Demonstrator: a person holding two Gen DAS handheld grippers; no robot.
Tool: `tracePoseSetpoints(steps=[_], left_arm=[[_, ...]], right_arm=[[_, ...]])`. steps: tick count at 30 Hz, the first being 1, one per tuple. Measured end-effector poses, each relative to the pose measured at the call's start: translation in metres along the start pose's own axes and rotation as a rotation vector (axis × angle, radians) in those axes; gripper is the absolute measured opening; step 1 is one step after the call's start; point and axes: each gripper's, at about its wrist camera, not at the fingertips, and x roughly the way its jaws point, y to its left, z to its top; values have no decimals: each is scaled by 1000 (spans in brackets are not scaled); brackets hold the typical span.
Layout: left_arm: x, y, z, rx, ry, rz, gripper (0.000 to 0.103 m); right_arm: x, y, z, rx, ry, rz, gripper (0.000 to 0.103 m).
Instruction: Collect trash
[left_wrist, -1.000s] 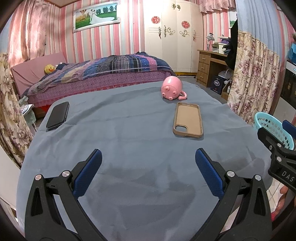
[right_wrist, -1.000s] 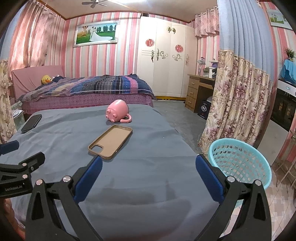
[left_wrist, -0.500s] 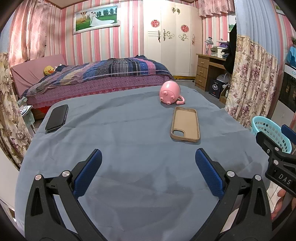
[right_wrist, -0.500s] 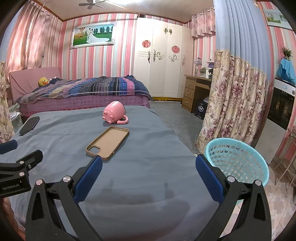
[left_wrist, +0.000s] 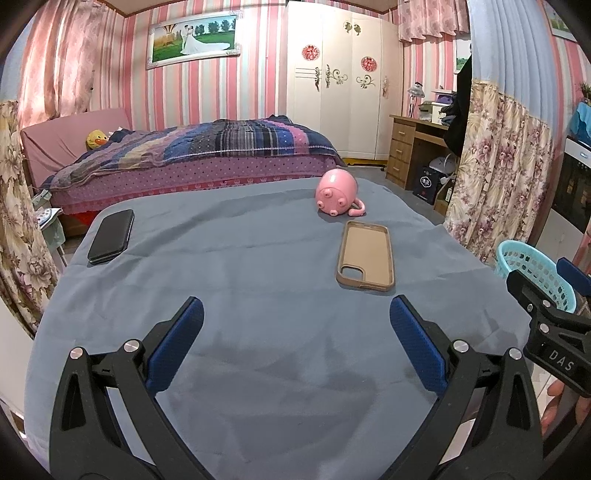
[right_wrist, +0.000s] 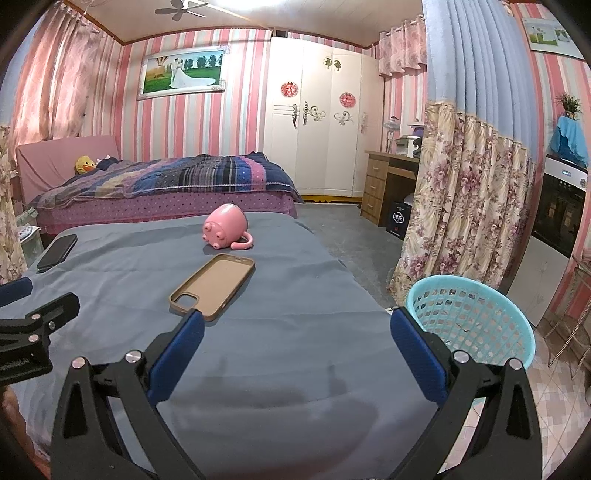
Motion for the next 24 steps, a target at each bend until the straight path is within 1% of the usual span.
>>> tracePoseSetpoints(steps=[24], left_arm=[[1, -2, 2, 9, -4, 6, 98]], right_arm=[[1, -3, -1, 15, -3, -8, 98]])
